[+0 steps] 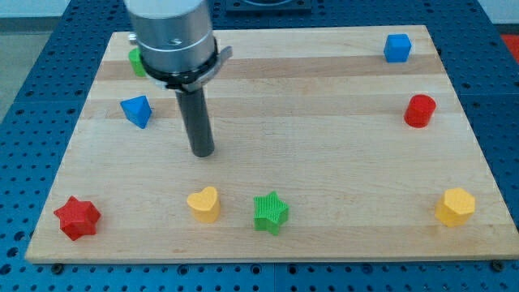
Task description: Move the yellow heart to the center of the board
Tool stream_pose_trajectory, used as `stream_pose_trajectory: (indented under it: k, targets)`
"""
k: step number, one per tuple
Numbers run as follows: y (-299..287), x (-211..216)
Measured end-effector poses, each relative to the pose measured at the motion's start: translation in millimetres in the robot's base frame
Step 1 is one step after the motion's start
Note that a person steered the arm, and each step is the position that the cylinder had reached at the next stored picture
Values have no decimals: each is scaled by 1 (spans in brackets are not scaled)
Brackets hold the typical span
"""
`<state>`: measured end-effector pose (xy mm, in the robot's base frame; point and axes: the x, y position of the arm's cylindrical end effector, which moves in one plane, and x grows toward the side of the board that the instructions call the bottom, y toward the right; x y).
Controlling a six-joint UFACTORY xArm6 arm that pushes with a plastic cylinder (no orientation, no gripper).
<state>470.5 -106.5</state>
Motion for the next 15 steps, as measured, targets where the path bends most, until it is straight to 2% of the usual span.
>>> stream_pose_trajectory:
  k: [2,3,4,5,6,11,12,13,15]
  targets:
    - [-1,0]
    - [-27,18]
    - [-59,63]
    - [-57,134]
    - [-52,148]
    - [-1,148]
    - [9,108]
    - [10,91]
    - [32,28]
